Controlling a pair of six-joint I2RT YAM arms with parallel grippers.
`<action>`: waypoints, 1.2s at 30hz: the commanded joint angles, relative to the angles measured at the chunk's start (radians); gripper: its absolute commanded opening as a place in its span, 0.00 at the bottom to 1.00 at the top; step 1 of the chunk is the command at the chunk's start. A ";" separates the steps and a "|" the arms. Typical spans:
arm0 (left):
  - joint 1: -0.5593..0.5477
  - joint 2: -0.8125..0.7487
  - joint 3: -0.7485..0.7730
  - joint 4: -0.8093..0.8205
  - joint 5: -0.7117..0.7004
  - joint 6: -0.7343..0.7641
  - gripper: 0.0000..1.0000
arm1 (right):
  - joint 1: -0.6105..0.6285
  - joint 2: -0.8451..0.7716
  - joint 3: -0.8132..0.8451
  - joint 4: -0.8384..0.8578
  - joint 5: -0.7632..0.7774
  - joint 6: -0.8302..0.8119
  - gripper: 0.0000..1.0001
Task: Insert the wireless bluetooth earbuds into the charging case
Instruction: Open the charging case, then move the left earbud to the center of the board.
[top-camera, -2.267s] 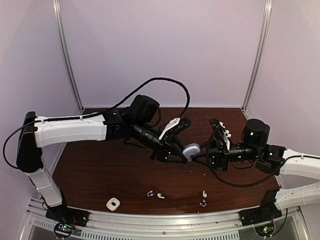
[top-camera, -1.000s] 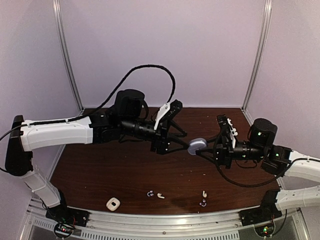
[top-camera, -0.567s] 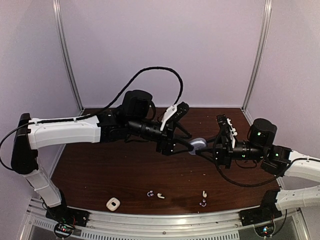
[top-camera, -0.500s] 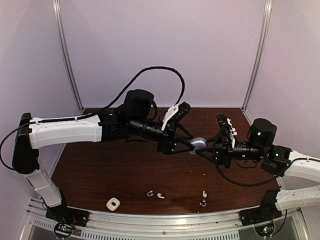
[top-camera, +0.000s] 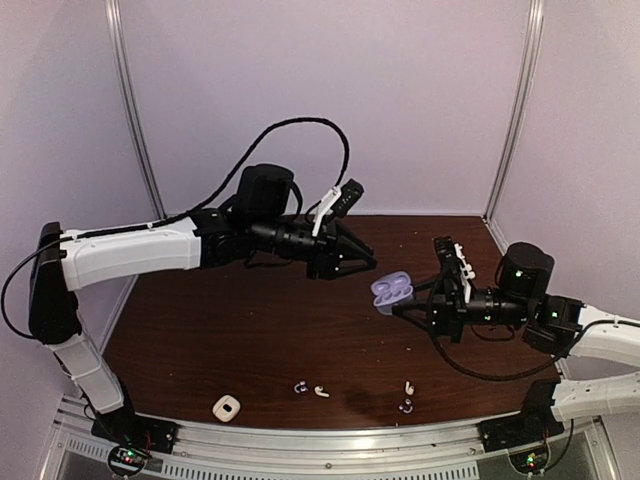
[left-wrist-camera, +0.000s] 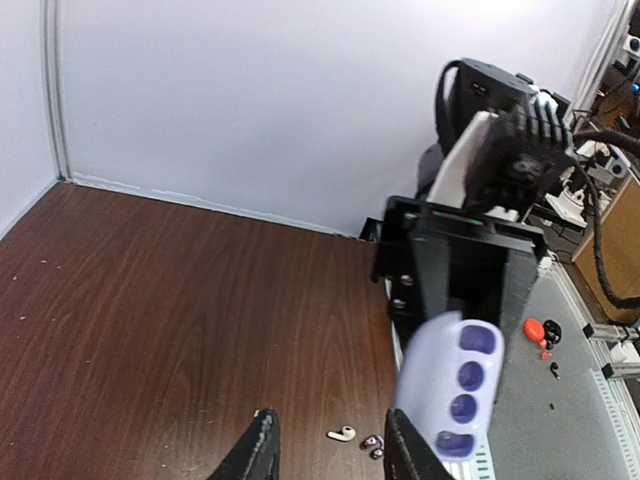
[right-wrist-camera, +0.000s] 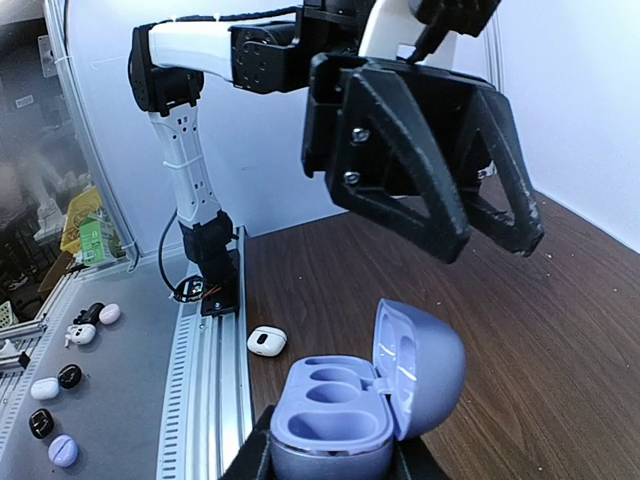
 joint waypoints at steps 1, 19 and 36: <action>0.019 -0.015 -0.017 0.077 -0.025 -0.032 0.39 | 0.008 -0.027 -0.005 0.042 -0.012 -0.012 0.00; -0.015 -0.158 -0.416 0.376 -0.315 -0.011 0.62 | -0.121 -0.228 -0.061 0.048 0.251 0.099 0.00; -0.379 0.340 -0.072 0.250 -0.444 0.242 0.56 | -0.310 -0.258 -0.052 0.009 0.298 0.156 0.00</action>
